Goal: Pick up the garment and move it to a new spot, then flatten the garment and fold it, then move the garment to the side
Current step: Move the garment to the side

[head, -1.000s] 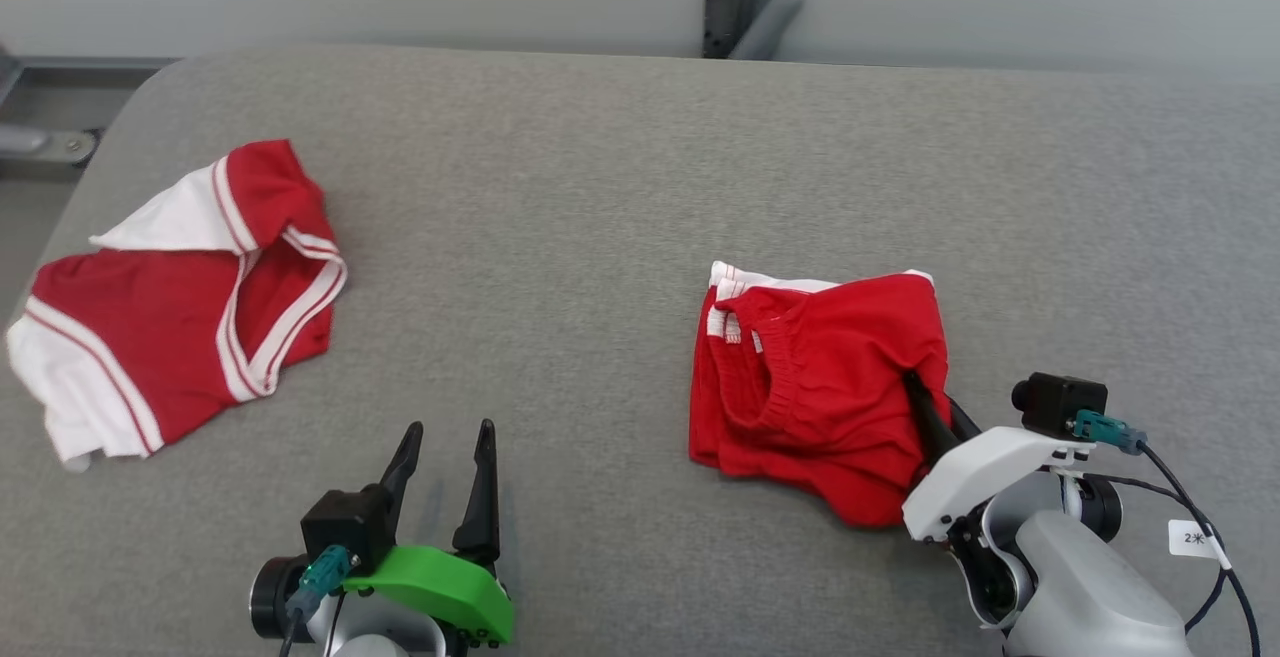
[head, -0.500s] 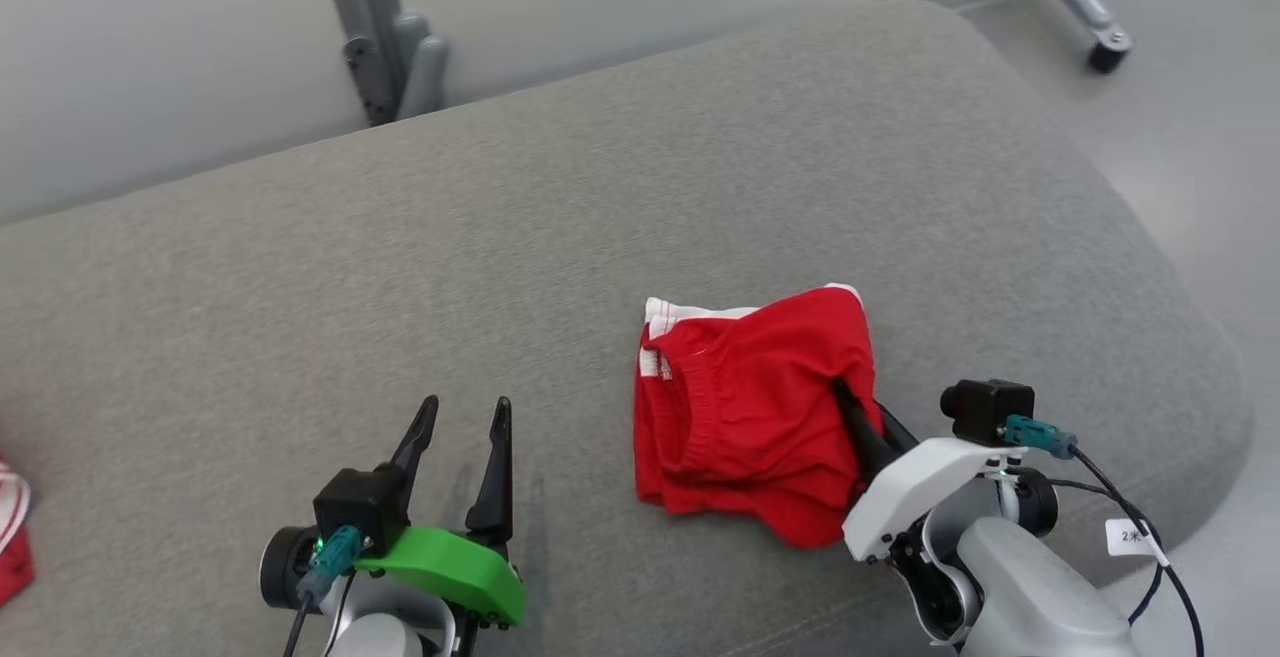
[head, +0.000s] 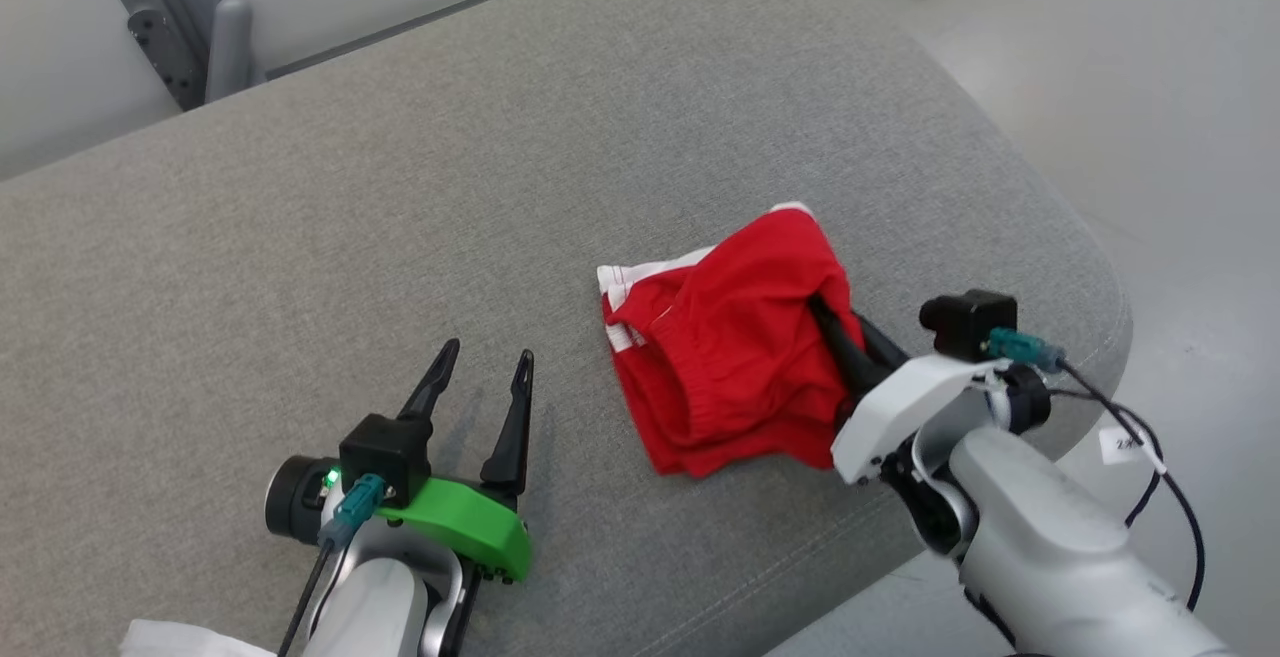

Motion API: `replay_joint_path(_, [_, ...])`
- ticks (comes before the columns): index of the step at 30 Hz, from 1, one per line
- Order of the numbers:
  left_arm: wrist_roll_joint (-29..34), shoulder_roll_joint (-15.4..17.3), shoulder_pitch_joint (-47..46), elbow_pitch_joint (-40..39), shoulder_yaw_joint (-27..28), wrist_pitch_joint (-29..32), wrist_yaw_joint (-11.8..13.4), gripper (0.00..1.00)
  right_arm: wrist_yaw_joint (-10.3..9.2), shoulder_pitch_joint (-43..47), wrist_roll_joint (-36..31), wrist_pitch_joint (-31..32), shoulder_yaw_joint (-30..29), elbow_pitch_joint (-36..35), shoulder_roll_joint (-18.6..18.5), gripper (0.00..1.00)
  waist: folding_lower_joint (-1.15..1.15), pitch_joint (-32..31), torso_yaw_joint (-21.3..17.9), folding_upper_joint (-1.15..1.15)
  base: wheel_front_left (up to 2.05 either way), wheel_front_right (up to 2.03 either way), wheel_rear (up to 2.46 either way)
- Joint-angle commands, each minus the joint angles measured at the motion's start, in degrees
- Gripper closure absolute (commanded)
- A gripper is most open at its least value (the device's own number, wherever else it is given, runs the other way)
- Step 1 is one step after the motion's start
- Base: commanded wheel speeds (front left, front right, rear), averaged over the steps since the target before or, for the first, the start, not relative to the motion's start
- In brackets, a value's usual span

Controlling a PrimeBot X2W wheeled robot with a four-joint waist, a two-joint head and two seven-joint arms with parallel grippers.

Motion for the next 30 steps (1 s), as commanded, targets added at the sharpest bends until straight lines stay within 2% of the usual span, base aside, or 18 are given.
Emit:
replay_joint_path(1, [1.4, 0.4, -1.8, -0.3, 0.5, 0.0, -0.5, 0.0, -0.02, -3.6, -1.1, -0.2, 0.3, 0.5, -1.6, 1.0, 0.0, 6.0, 5.4, 0.0, 0.0, 0.0, 0.0])
replay_joint_path(7, [4.4, 0.5, -3.9, -1.5, 1.3, 0.0, -1.4, 0.0, -0.03, -12.7, -3.4, -0.2, -0.3, 4.9, -7.2, 1.0, 0.0, 10.7, 11.3, 0.0, 0.0, 0.0, 0.0])
replay_joint_path(8, [4.4, 0.5, -3.9, -1.5, 1.3, 0.0, -1.4, 0.0, -0.03, -12.7, -3.4, -0.2, -0.3, 4.9, -7.2, 1.0, 0.0, 10.7, 11.3, 0.0, 0.0, 0.0, 0.0])
replay_joint_path(13, [6.5, 0.6, -5.8, -3.7, 1.7, 0.0, -1.7, 0.0, -0.04, -20.1, -5.8, -0.2, -2.9, 11.8, -12.9, 1.0, 0.0, 14.8, 15.8, 0.0, 0.0, 0.0, 0.0])
replay_joint_path(20, [7.9, 0.5, -5.9, -6.6, 2.3, 0.0, -2.1, 0.0, -0.05, -24.8, -10.0, -0.2, -12.1, 21.4, -20.3, 1.0, 0.0, 16.9, 19.5, 0.0, 0.0, 0.0, 0.0])
replay_joint_path(21, [8.0, 0.5, -5.6, -6.7, 2.4, 0.0, -2.1, 0.0, -0.05, -25.1, -11.3, -0.2, -13.5, 23.2, -21.3, 0.97, 0.0, 16.8, 19.8, 0.0, 0.0, 0.0, 0.0])
replay_joint_path(22, [8.0, 0.4, -5.4, -6.9, 2.5, 0.0, -2.1, 0.0, -0.05, -25.3, -12.9, -0.2, -14.6, 24.5, -22.0, 0.38, 0.0, 16.8, 20.1, 0.0, 0.0, 0.0, 0.0])
replay_joint_path(23, [8.0, 0.4, -5.2, -7.1, 2.8, 0.0, -2.1, 0.0, -0.05, -25.9, -13.9, -0.2, -16.5, 25.1, -22.8, 0.0, 0.0, 16.7, 20.2, 0.0, 0.0, 0.0, 0.0])
replay_joint_path(26, [7.8, 0.4, -4.7, -7.2, 3.2, 0.0, -2.2, 0.0, -0.05, -25.3, -17.4, -0.2, -22.6, 25.8, -23.8, 0.0, 0.0, 16.3, 20.2, 0.0, 0.0, 0.0, 0.0])
replay_joint_path(30, [7.3, 0.3, -4.2, -6.8, 3.6, 0.0, -1.9, 0.0, -0.05, -22.2, -23.7, -0.2, -31.3, 21.9, -24.0, 0.0, 0.0, 14.7, 20.1, 0.0, 0.0, 0.0, 0.0])
